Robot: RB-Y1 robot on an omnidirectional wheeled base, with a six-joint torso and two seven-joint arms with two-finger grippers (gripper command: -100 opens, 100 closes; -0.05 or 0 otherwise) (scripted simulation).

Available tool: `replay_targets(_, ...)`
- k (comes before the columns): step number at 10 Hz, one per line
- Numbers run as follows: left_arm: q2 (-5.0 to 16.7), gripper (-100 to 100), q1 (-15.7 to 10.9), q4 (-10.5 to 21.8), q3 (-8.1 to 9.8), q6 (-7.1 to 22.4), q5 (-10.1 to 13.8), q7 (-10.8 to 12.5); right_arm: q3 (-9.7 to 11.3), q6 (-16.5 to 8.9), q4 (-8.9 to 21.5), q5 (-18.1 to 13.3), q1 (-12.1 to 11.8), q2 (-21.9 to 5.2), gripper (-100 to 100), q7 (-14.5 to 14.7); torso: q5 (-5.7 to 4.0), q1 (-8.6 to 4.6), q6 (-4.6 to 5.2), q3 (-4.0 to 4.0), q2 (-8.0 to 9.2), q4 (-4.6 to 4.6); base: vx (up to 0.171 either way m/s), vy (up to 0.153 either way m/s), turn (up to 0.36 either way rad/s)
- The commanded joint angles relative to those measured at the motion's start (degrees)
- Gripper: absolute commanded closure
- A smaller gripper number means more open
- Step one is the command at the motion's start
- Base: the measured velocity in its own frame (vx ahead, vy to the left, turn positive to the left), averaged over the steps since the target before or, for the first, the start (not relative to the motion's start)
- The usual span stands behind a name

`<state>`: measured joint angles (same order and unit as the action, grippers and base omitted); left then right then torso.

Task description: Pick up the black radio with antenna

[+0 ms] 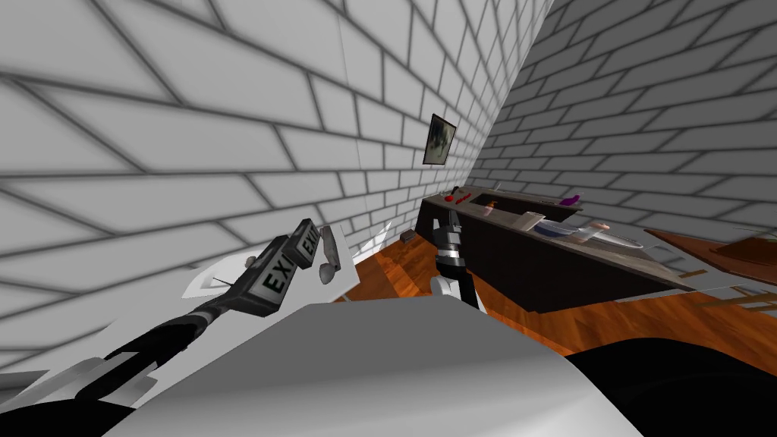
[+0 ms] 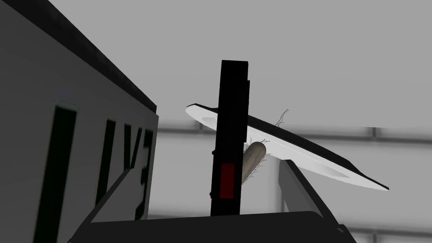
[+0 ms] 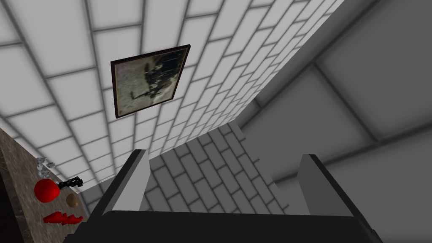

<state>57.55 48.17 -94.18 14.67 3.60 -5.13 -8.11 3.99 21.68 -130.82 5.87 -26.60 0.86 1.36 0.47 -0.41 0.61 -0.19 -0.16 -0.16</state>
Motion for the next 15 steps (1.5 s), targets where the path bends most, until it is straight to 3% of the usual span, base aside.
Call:
replay_targets(1,0.4,-100,-2.9,2.9,-2.66,-0.8,0.2,0.6,0.0,0.0,0.0,0.0,0.0,0.0,0,0.0,0.0,0.0,0.0,0.0,0.0,0.0,-0.078,-0.026,-0.068)
replay_targets(3,0.4,-100,-4.0,5.7,-2.66,-0.8,0.2,0.6,0.0,0.0,0.0,0.0,0.0,0.0,0,0.0,0.24,-0.1,0.07,-0.12,-0.15,-0.11,-0.031,-0.022,-0.012)
replay_targets(4,1.9,-100,-6.4,7.4,-5.25,-2.6,0.9,1.9,0.0,0.0,0.0,0.0,0.0,0.0,0,0.0,0.23,-0.09,0.06,-0.19,-0.27,-0.13,-0.06,-0.047,-0.128)
replay_targets(5,1.9,-100,-8.5,9.8,-6.68,-2.6,0.9,1.9,0.0,0.0,0.0,0.0,0.0,0.0,0,0.0,0.22,-0.17,0.13,-0.17,-0.21,-0.13,-0.081,-0.037,-0.063)
replay_targets(7,1.9,-100,-9.3,12.4,-6.68,-2.6,0.9,1.9,0.0,0.0,0.0,0.0,0.0,0.0,0,0.0,0.35,-0.15,0.14,-0.18,-0.21,-0.17,-0.036,-0.009,-0.003)
replay_targets(8,3.5,-100,-12.1,14.7,-9.5,-4.4,1.6,3.2,0.0,0.0,0.0,0.0,0.0,0.0,0,0.0,0.35,-0.12,0.13,-0.24,-0.31,-0.19,-0.06,-0.03,-0.148)
replay_targets(9,3.5,-100,-14.2,17.1,-10.7,-4.4,1.6,3.2,0.0,0.0,0.0,0.0,0.0,0.0,0,0.0,0.35,-0.18,0.2,-0.22,-0.26,-0.18,-0.078,-0.032,-0.081)
replay_targets(10,3.5,-100,-14.7,19.0,-10.7,-4.4,1.6,3.2,0.0,0.0,0.0,0.0,0.0,0.0,0,0.0,0.34,-0.2,0.15,-0.18,-0.21,-0.17,-0.052,-0.025,0.016)
replay_targets(11,5.0,-100,-16.9,20.4,-13.26,-6.2,2.3,4.4,0.0,0.0,0.0,0.0,0.0,0.0,0,0.0,0.33,-0.19,0.11,-0.19,-0.23,-0.17,-0.096,-0.037,-0.133)
replay_targets(12,5.0,-100,-18.2,22.0,-14.58,-6.2,2.3,4.4,0.0,0.0,0.0,0.0,0.0,0.0,0,0.0,0.33,-0.22,0.18,-0.14,-0.13,-0.15,-0.097,-0.039,-0.076)
replay_targets(13,5.0,-100,-20.0,23.8,-14.72,-6.2,2.3,4.4,0.0,0.0,0.0,0.0,0.0,0.0,0,0.0,0.4,-0.29,0.17,-0.13,-0.11,-0.17,-0.04,-0.028,0.015)
replay_targets(15,5.0,-100,-20.0,25.8,-14.72,-6.2,2.3,4.4,0.0,0.0,0.0,0.0,0.0,0.0,0,0.0,0.42,-0.27,0.16,-0.28,-0.36,-0.23,0.005,-0.009,0.006)
